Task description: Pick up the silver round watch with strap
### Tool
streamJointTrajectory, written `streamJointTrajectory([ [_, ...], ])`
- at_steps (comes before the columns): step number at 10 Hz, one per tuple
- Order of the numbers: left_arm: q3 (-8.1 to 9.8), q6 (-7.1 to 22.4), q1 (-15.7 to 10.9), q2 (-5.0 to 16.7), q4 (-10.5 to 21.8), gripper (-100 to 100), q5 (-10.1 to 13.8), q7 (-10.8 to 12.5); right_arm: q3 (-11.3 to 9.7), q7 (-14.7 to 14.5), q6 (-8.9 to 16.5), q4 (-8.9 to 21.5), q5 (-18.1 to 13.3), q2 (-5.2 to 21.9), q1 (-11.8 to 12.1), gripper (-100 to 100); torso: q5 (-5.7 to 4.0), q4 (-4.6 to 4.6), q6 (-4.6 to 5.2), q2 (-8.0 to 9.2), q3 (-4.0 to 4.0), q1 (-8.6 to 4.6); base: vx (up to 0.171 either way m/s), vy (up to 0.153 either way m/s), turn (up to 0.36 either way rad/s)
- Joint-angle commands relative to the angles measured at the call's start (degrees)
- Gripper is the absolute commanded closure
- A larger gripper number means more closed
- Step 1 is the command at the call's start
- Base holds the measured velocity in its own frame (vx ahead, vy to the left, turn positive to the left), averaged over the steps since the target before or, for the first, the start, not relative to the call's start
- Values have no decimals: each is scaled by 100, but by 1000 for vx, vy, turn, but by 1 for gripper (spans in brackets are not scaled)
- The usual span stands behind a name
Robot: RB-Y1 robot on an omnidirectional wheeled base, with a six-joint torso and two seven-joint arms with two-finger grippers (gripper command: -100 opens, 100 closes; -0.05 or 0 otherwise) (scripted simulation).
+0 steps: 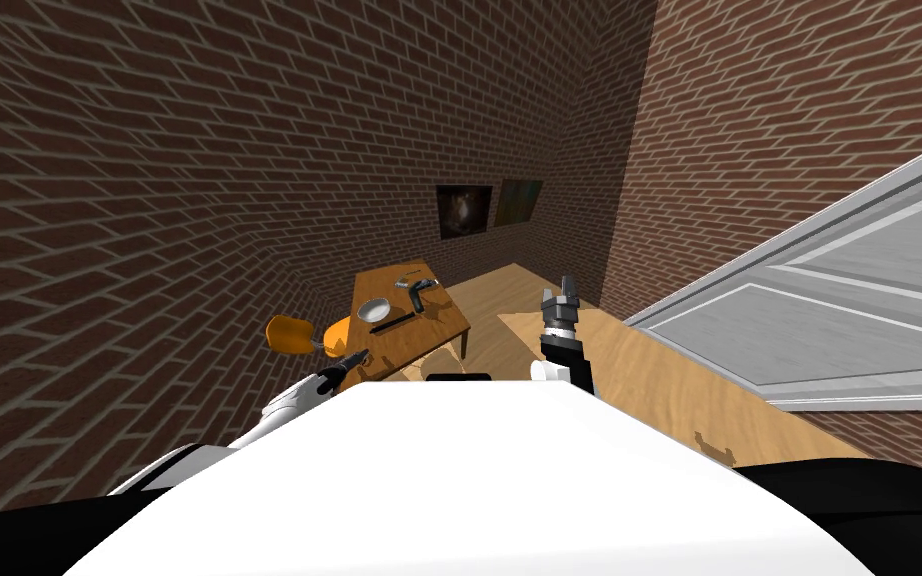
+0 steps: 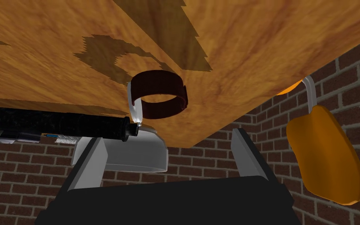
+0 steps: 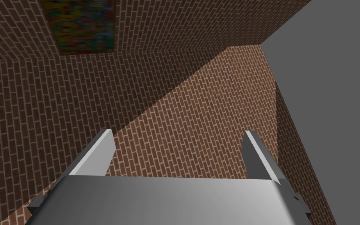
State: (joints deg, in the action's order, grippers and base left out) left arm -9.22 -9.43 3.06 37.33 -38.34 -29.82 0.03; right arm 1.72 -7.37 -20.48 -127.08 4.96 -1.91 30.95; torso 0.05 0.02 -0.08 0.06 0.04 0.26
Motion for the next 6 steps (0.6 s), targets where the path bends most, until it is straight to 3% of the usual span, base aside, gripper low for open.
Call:
streamJointTrajectory([
  [1,-155,286,93,19,-286,-100,286,-146,0,0,0,0,0,0,0,0,0,0,0,0,0,0,3,59,14],
  [2,-155,302,93,19,-386,-100,416,-146,0,0,0,0,0,0,0,0,0,0,1,-2,-1,-2,2,26,-5],
  [3,-331,580,160,-13,-653,-100,616,-410,0,0,0,0,0,0,0,0,-2,0,2,-2,-1,-13,-5,50,33],
  [5,-331,594,160,-13,-699,-100,846,-470,0,0,0,0,0,0,0,0,-2,0,1,0,0,-9,-4,33,7],
  [6,-507,851,227,-46,-932,-100,1064,-753,-1,0,0,0,0,0,0,0,-3,0,1,-1,0,-15,5,54,38],
])
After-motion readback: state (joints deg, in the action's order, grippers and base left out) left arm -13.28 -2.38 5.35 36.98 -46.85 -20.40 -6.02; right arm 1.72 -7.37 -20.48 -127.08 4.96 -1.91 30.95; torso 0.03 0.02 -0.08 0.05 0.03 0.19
